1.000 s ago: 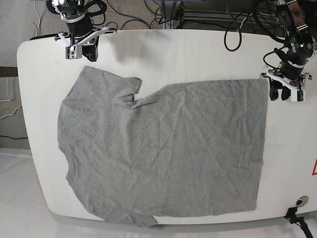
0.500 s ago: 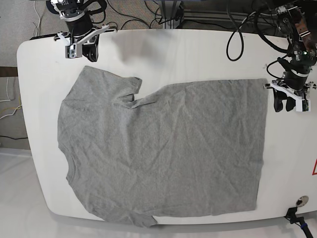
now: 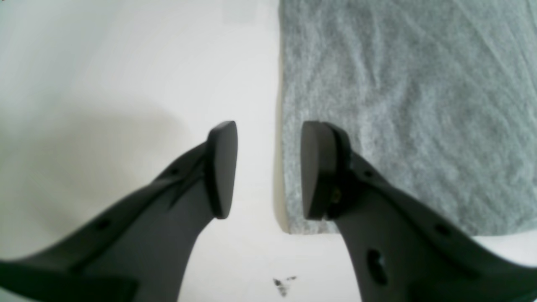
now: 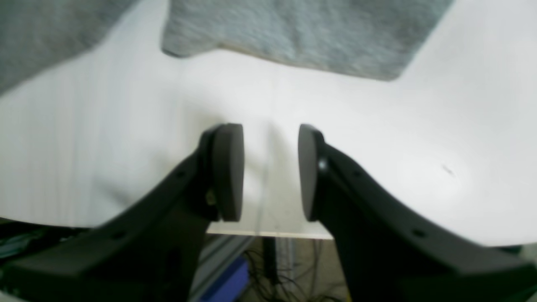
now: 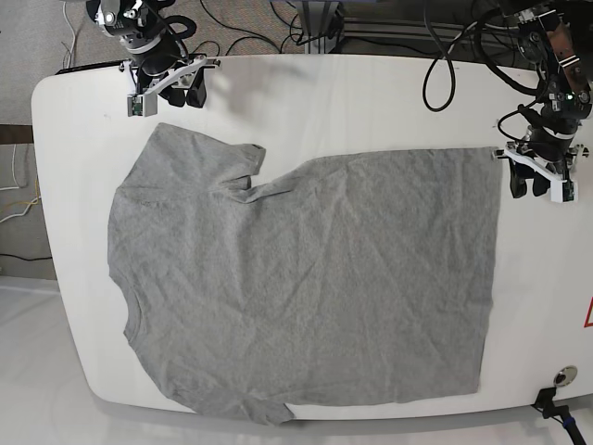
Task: Fold the T-shirt properly
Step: 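Move both grippers down toward the shirt's collar-side corners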
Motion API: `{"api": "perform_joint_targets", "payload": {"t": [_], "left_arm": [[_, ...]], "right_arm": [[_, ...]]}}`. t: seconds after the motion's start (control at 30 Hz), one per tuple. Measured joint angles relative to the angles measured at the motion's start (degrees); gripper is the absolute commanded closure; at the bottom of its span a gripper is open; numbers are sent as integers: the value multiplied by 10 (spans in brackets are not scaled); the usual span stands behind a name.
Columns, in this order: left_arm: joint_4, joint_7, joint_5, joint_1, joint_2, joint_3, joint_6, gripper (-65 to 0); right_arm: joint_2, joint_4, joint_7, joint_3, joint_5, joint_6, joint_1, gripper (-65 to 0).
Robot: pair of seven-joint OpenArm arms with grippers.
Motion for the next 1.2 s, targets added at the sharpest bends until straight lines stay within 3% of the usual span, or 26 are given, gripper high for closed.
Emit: {"api": "perform_joint_targets", "payload": {"t": [0.3,0.87,1.2], "left_arm": [[-10,-1,19,2,-22,-2,2,-241],[-29,-5,33,2,-17,-3,7,-240],[-32,0,35,6,-16,-3,6,-237]], "right_arm": [[2,-67,28,-42,-1,3,28,-236],[2,-82,30,-92,-36,7,35,-300],[30,-99,61,-119,-35,20,46,-306]]}}
